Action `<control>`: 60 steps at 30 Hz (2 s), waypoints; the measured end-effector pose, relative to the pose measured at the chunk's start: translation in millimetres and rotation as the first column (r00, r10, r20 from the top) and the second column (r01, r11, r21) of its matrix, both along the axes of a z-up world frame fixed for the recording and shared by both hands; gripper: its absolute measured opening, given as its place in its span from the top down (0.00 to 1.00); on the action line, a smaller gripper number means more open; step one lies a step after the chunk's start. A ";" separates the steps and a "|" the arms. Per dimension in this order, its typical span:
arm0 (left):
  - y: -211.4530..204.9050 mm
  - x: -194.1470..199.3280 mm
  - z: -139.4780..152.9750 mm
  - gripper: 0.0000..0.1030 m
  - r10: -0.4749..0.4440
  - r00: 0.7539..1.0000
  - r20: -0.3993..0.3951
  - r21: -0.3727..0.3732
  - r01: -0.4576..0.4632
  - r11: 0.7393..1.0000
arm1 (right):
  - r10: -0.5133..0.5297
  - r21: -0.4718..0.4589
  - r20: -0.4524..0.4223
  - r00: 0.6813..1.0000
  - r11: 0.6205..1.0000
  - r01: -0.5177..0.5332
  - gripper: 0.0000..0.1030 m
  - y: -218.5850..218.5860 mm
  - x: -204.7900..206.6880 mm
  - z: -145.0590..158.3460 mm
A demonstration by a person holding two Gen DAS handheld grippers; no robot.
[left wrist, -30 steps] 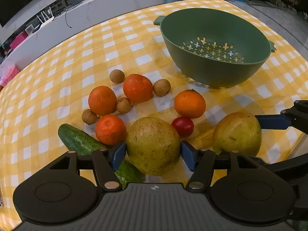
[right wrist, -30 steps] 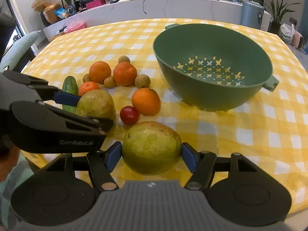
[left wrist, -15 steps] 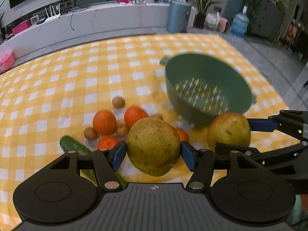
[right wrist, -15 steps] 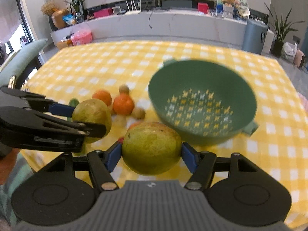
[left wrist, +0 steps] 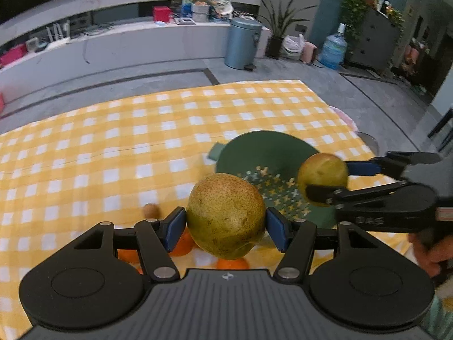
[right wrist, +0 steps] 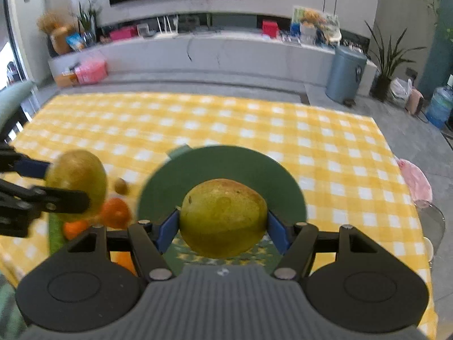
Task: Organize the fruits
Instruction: 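Carry both pears over the green colander and open both tools to drop them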
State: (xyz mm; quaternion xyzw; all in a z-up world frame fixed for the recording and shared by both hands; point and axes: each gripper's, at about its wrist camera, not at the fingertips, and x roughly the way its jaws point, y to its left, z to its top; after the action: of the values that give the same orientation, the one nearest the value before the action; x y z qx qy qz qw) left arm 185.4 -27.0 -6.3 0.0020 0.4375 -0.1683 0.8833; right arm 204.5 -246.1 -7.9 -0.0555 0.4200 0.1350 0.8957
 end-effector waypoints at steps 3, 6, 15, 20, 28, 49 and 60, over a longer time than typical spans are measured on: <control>-13.7 13.0 -4.7 0.31 -0.032 0.999 -0.004 0.025 0.032 0.999 | 0.009 -0.034 -0.053 0.999 0.999 -0.011 0.37 -5.4 15.0 -10.8; -26.5 22.8 -7.4 0.31 -0.061 0.998 -0.007 0.044 0.061 0.997 | 0.032 -0.068 -0.112 0.993 0.997 -0.039 0.37 -8.1 25.5 -23.6; -54.9 47.7 -19.9 0.31 -0.129 0.990 -0.056 0.072 0.133 0.989 | 0.109 -0.110 -0.235 0.966 0.984 -0.137 0.37 -3.2 48.1 -58.7; -63.7 54.5 -29.0 0.31 -0.151 0.985 -0.082 0.090 0.158 0.983 | 0.157 -0.153 -0.270 0.950 0.967 -0.203 0.37 6.6 49.0 -73.0; -69.5 60.1 -41.9 0.31 -0.157 0.981 -0.118 0.134 0.172 0.976 | 0.178 -0.153 -0.299 0.938 0.961 -0.232 0.37 11.3 54.5 -77.6; -95.3 65.1 -74.8 0.31 -0.203 0.963 -0.180 0.286 0.248 0.925 | 0.144 -0.197 -0.117 0.983 0.966 -0.165 0.11 -8.2 9.6 -43.1; -109.7 59.8 -90.0 0.28 -0.233 0.954 -0.190 0.353 0.288 0.890 | 0.069 -0.170 -0.107 0.992 0.982 -0.087 0.10 -19.3 8.6 -45.5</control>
State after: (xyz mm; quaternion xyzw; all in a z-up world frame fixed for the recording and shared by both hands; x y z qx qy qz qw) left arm 245.2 -136.7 -96.3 0.2185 0.5195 -0.1981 0.8020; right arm 213.1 -265.4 -53.4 -0.1433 0.4722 0.1354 0.8592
